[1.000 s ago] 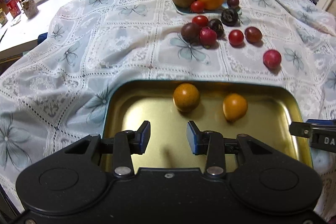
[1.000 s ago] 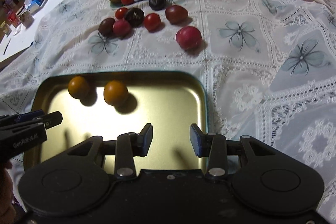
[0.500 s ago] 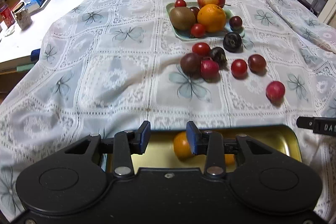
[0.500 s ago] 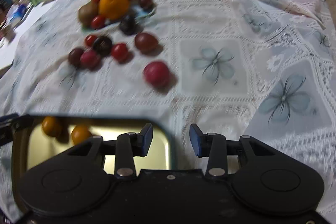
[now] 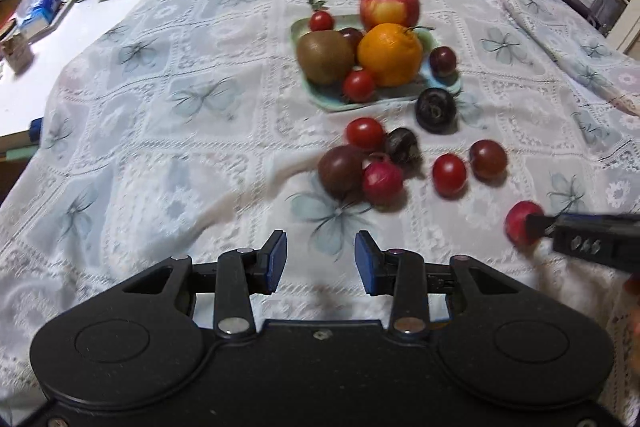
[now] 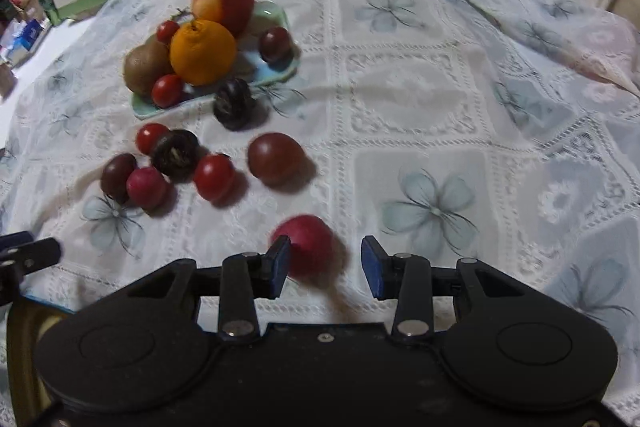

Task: Organize fruits
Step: 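Grasp a red radish with the left tool while the right tool grasps a pink-red plum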

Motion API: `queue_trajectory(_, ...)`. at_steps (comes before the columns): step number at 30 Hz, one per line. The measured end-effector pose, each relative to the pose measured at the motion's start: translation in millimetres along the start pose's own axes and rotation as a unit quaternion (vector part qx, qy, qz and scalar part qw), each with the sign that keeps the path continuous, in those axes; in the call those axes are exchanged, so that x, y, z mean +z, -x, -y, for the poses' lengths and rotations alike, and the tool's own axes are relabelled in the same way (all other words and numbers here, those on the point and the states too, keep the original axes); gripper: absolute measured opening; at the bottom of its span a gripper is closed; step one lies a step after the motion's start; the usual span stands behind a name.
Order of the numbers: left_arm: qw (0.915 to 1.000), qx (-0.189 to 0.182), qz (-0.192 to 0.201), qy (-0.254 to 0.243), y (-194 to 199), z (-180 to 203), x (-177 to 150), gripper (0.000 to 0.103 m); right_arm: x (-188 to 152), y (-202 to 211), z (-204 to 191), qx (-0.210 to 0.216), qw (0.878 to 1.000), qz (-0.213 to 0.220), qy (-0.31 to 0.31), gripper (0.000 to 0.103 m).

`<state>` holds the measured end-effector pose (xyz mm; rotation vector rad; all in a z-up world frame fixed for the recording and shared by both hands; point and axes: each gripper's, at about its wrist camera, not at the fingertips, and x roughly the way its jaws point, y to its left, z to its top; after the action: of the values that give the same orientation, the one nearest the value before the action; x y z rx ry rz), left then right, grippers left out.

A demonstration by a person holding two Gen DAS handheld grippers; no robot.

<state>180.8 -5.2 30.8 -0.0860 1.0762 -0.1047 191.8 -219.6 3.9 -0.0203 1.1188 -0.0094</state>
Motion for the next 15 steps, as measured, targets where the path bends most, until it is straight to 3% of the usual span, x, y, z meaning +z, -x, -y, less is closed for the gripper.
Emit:
queue_trajectory(4, 0.9998, -0.016, -0.005, -0.004, -7, 11, 9, 0.046, 5, -9, -1, 0.03, 0.999, -0.03, -0.023, 0.043)
queue_trajectory(9, 0.9997, -0.022, -0.006, -0.008, -20, 23, 18, 0.046, 7, -16, -4, -0.005, 1.0, -0.008, -0.024, 0.045)
queue_trajectory(15, 0.9996, -0.021, -0.019, -0.002, -43, 31, 25, 0.046, 6, -29, -3, -0.015, 1.0, -0.007, -0.023, 0.046)
